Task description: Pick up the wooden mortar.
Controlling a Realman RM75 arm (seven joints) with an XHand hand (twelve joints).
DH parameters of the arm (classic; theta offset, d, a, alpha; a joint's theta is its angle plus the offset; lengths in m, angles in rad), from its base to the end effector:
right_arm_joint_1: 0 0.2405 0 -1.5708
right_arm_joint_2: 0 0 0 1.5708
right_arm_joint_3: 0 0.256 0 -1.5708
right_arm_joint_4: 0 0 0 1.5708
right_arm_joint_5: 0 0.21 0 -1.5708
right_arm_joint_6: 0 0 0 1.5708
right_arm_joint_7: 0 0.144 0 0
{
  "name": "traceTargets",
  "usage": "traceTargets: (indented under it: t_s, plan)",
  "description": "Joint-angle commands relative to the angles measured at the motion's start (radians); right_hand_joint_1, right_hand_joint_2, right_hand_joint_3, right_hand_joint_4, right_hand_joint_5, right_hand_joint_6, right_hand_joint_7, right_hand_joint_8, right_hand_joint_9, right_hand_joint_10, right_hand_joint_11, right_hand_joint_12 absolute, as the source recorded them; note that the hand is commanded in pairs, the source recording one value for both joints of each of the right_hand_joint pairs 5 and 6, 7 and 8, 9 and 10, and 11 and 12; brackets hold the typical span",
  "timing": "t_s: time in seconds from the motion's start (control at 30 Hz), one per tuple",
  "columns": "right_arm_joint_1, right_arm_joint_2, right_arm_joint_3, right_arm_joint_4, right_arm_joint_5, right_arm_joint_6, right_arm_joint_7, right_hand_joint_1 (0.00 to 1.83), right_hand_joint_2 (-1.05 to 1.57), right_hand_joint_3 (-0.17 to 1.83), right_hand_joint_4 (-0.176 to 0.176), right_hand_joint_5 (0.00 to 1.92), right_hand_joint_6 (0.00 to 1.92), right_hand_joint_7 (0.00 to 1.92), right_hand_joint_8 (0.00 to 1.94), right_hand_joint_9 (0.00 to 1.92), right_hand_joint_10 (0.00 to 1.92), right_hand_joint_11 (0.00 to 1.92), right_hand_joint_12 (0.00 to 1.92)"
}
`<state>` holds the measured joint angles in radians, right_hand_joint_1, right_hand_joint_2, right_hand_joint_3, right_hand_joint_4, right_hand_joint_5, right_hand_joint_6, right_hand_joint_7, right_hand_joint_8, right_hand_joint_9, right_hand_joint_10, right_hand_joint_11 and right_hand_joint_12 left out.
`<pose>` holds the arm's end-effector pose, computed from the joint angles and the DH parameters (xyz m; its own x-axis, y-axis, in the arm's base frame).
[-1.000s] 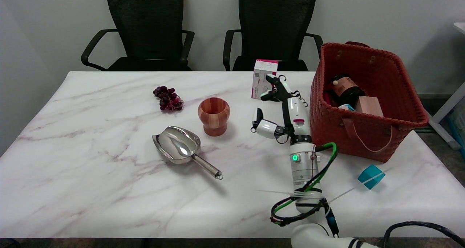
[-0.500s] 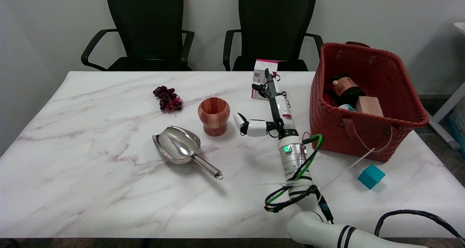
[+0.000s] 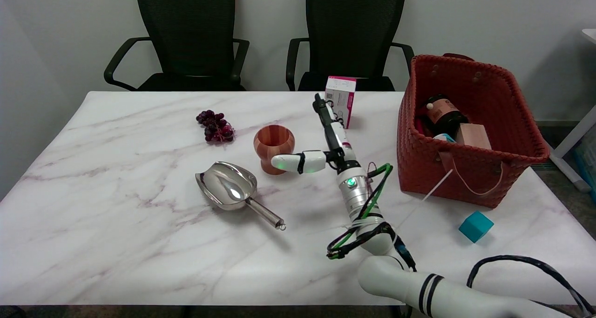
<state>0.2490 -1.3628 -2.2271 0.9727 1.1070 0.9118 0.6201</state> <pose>-0.3105 -0.3679 0.2340 0.2778 0.1977 0.9401 -0.9350 -0.1687 0.3118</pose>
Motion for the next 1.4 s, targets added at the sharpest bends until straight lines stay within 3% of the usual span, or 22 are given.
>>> traceTargets:
  t_s: [0.03, 0.13, 0.77, 1.4]
  plan:
    - [0.059, -0.017, -0.002, -0.042, -0.006, -0.167, 0.214, 0.98, -0.03, -0.08, 0.000, 0.00, 0.00, 0.00, 0.00, 0.00, 0.00, 0.00, 0.00]
    - [0.064, -0.021, -0.002, -0.050, -0.006, -0.183, 0.216, 0.98, -0.05, -0.17, 0.000, 0.00, 0.00, 0.00, 0.00, 0.00, 0.00, 0.00, 0.00]
    - [0.172, -0.132, -0.003, -0.288, -0.006, -0.172, 0.208, 0.98, 0.02, -0.17, 0.000, 0.00, 0.00, 0.00, 0.00, 0.00, 0.00, 0.00, 0.00]
    - [0.237, -0.175, -0.018, -0.387, -0.007, -0.183, 0.206, 0.99, 0.12, -0.13, 0.000, 0.00, 0.00, 0.00, 0.00, 0.00, 0.00, 0.00, 0.00]
